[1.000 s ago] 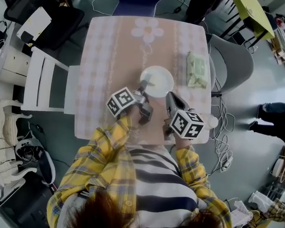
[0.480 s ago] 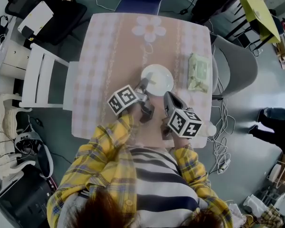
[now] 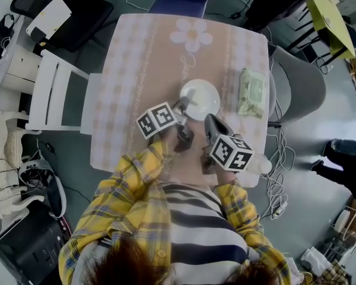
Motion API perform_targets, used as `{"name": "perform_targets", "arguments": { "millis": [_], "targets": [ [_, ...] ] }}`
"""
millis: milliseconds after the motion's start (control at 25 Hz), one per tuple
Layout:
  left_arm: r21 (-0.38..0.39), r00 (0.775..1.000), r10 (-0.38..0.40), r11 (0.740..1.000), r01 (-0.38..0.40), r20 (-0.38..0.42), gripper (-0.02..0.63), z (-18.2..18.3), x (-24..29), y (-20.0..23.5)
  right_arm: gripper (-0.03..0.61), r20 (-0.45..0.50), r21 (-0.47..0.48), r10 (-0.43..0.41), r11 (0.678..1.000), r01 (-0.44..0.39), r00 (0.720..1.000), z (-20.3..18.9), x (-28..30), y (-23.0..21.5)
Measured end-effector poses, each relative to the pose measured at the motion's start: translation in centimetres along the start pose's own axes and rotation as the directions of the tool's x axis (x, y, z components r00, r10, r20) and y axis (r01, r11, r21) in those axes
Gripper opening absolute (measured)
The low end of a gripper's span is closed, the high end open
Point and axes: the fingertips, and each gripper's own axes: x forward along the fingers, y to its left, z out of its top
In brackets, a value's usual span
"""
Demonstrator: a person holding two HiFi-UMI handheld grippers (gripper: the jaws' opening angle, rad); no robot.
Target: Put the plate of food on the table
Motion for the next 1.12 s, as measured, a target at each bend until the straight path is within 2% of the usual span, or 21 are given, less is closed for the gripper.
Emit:
{"name": "perform_targets", "arguments": {
  "millis": [160,320,520,640,800,960,1040,1120],
  "targets": [
    [0.090,0.997,0.053,0.995,-0.048,-0.058,0.043,-0.3,0.0,0.0,-0.005,-0.008,0.001,0.000,1.000,0.000,1.000,-0.1,0.1,0.0],
    [0.225,0.985,0.113,0.971,-0.082,-0.127,0.069,-0.5,0.0,0.0,-0.005,-0.011,0.007,0.007,1.000,-0.007,1.000,-0.1,0.2,0.1],
    [0.393,0.962,0.164,0.917,-0.067,-0.219,0.089,-1.0,-0.2,0.4,-0.005,-0.021,0.002,0.012,1.000,-0.012,1.000,-0.4,0.4,0.3],
    [0.512,0.945,0.217,0.856,-0.065,-0.244,0.113,-1.1,-0.5,0.6,-0.005,-0.025,0.002,0.012,1.000,-0.012,1.000,-0.4,0.5,0.3],
    [0.637,0.932,0.283,0.767,-0.078,-0.227,0.134,-1.3,-1.0,1.2,-0.005,-0.029,0.007,0.010,1.000,-0.010,1.000,-0.5,0.6,0.2],
    [0.728,0.937,0.323,0.673,-0.129,-0.133,0.110,0.0,-1.7,1.3,-0.005,-0.033,0.004,0.004,1.000,-0.004,0.999,-0.5,0.6,0.3],
    [0.736,0.947,0.313,0.657,-0.162,-0.071,0.079,1.0,-2.2,0.7,-0.005,-0.032,0.002,0.003,1.000,-0.003,0.999,-0.5,0.5,0.3],
    [0.722,0.960,0.278,0.670,-0.173,-0.028,0.009,1.7,-2.8,0.0,-0.005,-0.028,0.000,0.004,1.000,-0.004,1.000,-0.6,0.5,0.4]
  ]
}}
